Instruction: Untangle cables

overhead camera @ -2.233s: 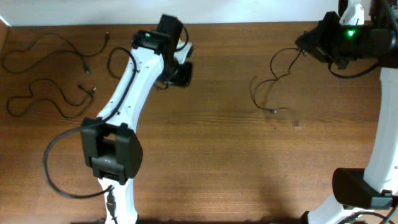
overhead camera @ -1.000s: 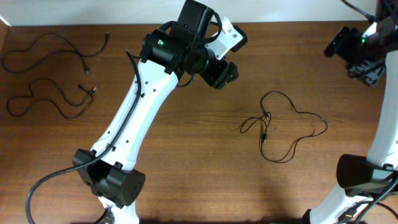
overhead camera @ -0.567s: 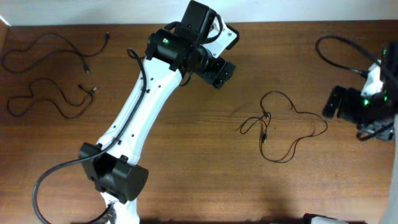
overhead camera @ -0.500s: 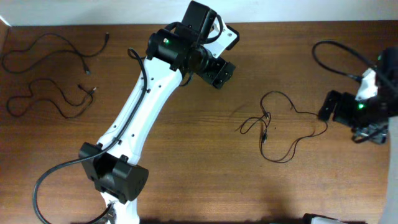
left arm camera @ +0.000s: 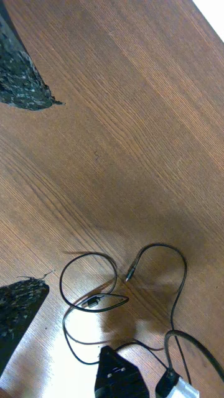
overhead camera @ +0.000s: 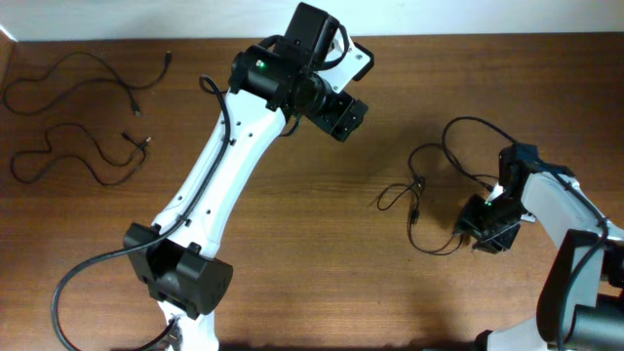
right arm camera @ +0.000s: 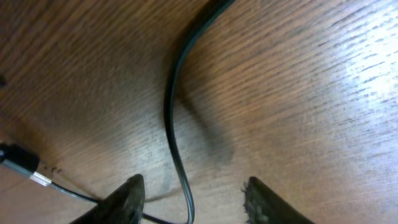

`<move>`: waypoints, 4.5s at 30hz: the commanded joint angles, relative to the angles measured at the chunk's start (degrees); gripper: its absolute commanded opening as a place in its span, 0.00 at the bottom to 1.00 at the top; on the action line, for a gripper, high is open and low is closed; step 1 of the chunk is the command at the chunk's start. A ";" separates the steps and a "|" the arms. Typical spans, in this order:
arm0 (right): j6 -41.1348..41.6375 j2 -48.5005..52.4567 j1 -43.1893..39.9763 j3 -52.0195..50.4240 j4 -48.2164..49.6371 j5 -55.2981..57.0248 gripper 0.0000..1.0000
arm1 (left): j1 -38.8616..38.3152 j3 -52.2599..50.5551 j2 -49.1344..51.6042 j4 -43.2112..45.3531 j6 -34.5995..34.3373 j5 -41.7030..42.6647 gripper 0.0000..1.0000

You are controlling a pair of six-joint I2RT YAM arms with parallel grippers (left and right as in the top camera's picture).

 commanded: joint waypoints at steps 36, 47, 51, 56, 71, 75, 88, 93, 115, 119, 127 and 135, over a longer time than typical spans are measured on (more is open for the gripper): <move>8.50 -1.88 7.63 46.51 -27.54 -18.40 0.04 | 0.09 0.46 0.42 -1.16 10.82 34.82 0.90; 33.88 -1.86 13.84 53.99 -15.52 -21.40 0.04 | 0.00 0.57 -2.29 1.40 22.84 46.58 0.79; 37.16 -1.86 17.92 53.99 -13.05 -22.53 0.04 | -3.06 0.57 -2.08 2.49 22.77 34.73 0.64; 37.68 -1.86 18.60 53.99 -13.35 -23.45 0.04 | -5.40 0.55 -2.05 8.15 12.46 17.40 0.52; 37.16 -1.86 18.56 53.96 -13.68 -18.71 0.05 | -5.44 0.55 -2.05 8.52 11.82 18.27 0.00; 22.99 -1.86 18.53 53.96 -14.60 -16.15 0.64 | -1.95 0.59 -3.58 11.02 4.35 18.93 0.00; -1.62 -4.37 8.13 54.01 -28.44 -23.10 0.99 | 12.04 0.57 -22.51 9.22 -3.91 19.30 0.00; -1.62 -4.31 8.15 54.01 -29.73 -17.99 0.99 | 12.26 0.57 -22.53 8.04 -12.04 14.05 0.00; -1.57 -4.09 8.13 53.92 -30.10 -14.60 0.99 | 40.00 0.48 -22.75 -16.74 -20.90 10.16 0.00; -1.60 -4.09 8.13 53.92 -30.08 -14.60 0.99 | 40.02 0.48 -23.54 -15.82 -11.87 25.59 0.00; -1.55 -4.09 8.13 53.92 -29.73 -11.85 0.99 | 47.63 0.46 -23.91 -26.71 -19.67 0.00 0.00; -1.60 -4.09 8.13 53.92 -29.51 -11.78 0.99 | 56.46 0.07 -20.98 -28.02 -19.67 -19.93 0.00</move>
